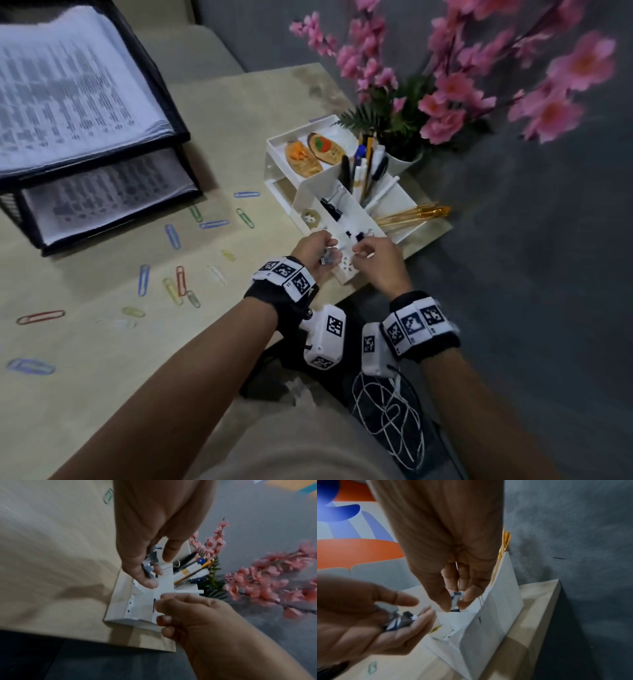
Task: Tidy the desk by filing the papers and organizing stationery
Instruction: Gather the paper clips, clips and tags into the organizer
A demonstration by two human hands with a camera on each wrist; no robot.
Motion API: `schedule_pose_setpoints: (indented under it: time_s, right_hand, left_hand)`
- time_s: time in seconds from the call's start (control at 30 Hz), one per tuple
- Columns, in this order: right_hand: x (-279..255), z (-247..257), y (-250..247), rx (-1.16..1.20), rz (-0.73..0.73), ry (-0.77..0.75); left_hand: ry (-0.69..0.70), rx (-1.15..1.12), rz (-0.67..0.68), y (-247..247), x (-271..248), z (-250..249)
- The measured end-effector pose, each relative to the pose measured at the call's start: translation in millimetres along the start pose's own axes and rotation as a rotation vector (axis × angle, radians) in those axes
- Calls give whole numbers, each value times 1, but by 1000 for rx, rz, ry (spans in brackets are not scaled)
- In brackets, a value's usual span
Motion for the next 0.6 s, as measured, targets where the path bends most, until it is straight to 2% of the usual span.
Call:
schedule_pose_setpoints:
  time_s: [0.23,0.47,0.6]
  right_hand:
    - [14,-14,2,-143,62,22]
    - [18,-20,3,-162,122,52]
    - [19,-11,-9,-141,4,-1]
  left_hand:
    - [-15,221,-78,30,10,-2]
    - [-154,307,25,42,9,1]
    - [-83,367,67,24,2,-14]
Point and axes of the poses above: each hand's wrist, its own x-axis towards the middle knuckle, its own y-axis out of the palm, z = x × y, the point moved 6 cm from there along x, towards the middle knuckle, and after that the axes turned 10 degrees about x, right-handed, at the moved point
